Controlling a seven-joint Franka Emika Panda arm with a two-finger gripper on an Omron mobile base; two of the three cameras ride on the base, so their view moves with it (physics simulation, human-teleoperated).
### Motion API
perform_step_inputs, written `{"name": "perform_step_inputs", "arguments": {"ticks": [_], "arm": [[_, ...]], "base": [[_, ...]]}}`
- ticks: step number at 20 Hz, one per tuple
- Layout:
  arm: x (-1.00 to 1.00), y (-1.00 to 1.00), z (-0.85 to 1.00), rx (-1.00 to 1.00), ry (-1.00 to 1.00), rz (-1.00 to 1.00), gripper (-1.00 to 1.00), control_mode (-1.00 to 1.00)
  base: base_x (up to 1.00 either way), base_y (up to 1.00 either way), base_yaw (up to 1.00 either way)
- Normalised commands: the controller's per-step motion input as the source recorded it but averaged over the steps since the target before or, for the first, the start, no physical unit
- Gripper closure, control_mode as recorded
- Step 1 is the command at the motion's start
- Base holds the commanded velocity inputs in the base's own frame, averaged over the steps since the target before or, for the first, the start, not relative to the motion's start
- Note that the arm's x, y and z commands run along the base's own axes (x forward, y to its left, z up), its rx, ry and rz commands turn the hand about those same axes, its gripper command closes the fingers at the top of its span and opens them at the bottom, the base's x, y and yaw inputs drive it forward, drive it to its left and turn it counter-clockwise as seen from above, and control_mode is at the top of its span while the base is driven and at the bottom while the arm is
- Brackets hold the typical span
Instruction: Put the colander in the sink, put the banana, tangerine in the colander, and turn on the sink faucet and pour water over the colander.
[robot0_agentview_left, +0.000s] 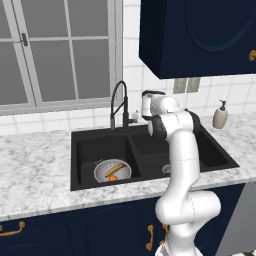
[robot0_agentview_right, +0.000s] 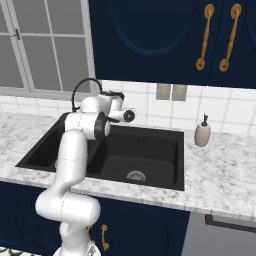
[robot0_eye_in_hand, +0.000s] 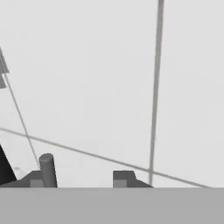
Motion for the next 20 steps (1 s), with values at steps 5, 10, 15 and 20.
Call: {"name": "perform_step_inputs", "arguments": {"ticks": [5, 10, 15, 20], "arm": [[-0.1, -1.0, -1.0, -0.25, 0.21, -0.2, 1.0, -1.0], [-0.27, -1.0, -1.0, -0.28, 0.18, -0.17, 1.0, -1.0], [-0.39, -0.94, -1.0, -0.37, 0.26, -0.17, 1.0, -1.0], [-0.79, -0.15, 0.53, -0.01, -0.18, -0.09, 1.0, -1.0]], "base": [[0.0, 0.0, 0.0], [0.0, 0.0, 0.0], [0.0, 0.0, 0.0], [0.0, 0.0, 0.0]]}}
